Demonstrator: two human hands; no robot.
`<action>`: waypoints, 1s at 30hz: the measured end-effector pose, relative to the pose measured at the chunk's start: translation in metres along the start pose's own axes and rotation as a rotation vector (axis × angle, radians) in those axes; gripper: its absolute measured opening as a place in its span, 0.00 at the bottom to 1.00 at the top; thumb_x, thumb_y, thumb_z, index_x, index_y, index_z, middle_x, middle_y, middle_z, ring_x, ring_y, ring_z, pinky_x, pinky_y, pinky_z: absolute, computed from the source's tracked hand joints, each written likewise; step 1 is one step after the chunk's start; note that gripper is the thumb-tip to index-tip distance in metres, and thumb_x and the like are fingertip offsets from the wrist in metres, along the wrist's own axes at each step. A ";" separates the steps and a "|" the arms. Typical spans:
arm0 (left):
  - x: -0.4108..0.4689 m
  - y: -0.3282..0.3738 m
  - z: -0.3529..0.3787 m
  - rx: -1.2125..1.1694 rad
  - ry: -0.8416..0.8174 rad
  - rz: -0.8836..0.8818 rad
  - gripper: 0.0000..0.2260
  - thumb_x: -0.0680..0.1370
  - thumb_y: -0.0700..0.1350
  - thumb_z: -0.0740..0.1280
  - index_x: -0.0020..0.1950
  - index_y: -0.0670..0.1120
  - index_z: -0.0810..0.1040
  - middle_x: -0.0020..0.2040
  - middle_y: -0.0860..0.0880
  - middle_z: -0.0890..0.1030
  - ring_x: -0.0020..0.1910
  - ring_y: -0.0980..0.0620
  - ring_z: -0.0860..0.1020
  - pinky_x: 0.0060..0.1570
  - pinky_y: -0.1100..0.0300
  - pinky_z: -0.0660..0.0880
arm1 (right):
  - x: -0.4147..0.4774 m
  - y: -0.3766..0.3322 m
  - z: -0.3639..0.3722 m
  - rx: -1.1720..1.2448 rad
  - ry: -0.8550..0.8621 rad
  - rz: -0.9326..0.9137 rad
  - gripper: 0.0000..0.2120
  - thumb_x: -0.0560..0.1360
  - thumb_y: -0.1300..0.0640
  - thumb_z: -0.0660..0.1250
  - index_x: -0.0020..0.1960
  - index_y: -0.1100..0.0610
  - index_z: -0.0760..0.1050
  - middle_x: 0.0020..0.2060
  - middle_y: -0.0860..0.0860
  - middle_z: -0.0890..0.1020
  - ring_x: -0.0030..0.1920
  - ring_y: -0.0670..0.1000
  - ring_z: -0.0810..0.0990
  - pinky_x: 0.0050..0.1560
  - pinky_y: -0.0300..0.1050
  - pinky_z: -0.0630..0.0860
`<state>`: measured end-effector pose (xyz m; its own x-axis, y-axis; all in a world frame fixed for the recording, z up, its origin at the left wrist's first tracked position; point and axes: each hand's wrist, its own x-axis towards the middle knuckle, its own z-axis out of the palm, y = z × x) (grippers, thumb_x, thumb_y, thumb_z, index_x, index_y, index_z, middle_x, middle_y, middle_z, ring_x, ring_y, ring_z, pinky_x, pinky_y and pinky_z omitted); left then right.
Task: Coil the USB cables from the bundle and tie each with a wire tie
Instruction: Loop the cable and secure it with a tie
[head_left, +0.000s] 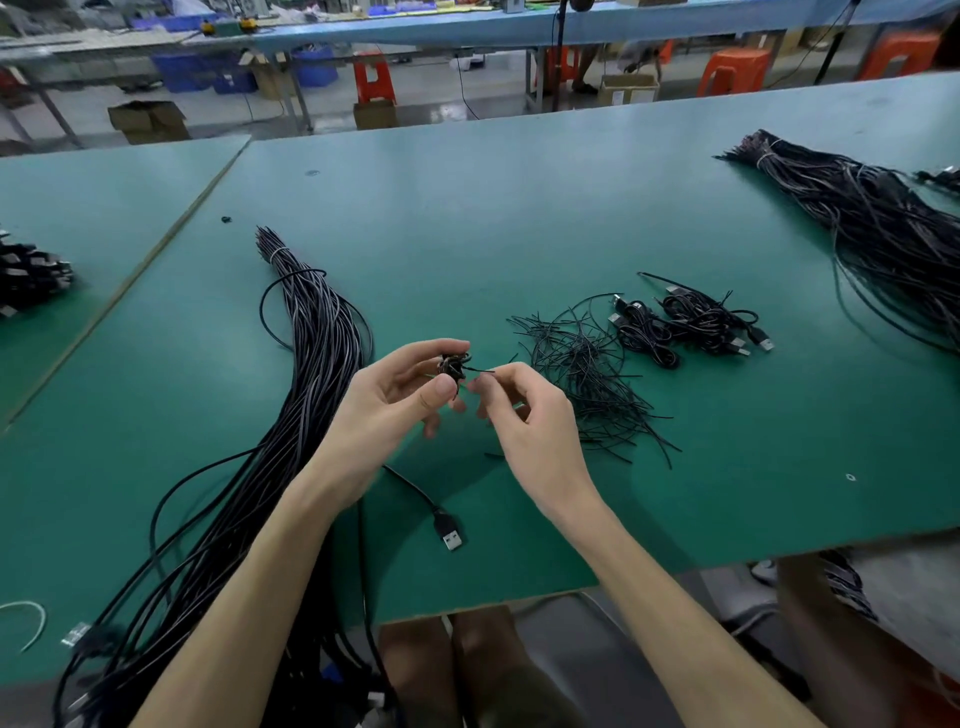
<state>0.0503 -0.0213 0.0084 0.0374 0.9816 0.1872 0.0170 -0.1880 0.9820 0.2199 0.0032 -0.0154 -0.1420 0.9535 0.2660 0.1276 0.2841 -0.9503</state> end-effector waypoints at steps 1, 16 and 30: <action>0.000 0.001 0.000 0.016 -0.002 0.005 0.19 0.77 0.47 0.72 0.67 0.45 0.80 0.54 0.35 0.80 0.41 0.49 0.78 0.39 0.59 0.75 | 0.001 0.001 -0.001 0.018 0.016 0.015 0.08 0.84 0.54 0.65 0.49 0.52 0.81 0.39 0.45 0.84 0.41 0.45 0.81 0.44 0.39 0.75; 0.001 -0.003 0.000 0.118 -0.094 -0.006 0.20 0.78 0.33 0.70 0.70 0.44 0.77 0.69 0.49 0.79 0.53 0.44 0.76 0.42 0.59 0.76 | 0.003 0.007 -0.003 0.027 0.036 0.054 0.05 0.81 0.56 0.69 0.47 0.53 0.81 0.38 0.46 0.84 0.42 0.48 0.83 0.48 0.47 0.80; 0.004 -0.008 -0.004 0.396 0.043 0.158 0.17 0.75 0.31 0.73 0.57 0.51 0.86 0.50 0.48 0.74 0.47 0.54 0.75 0.40 0.61 0.75 | 0.000 0.006 0.001 -0.098 -0.192 -0.017 0.07 0.83 0.60 0.65 0.51 0.56 0.82 0.37 0.47 0.84 0.34 0.41 0.78 0.38 0.33 0.73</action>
<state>0.0465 -0.0154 0.0019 0.0284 0.9387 0.3435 0.3968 -0.3260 0.8581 0.2196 0.0051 -0.0217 -0.3282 0.9143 0.2373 0.2168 0.3175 -0.9232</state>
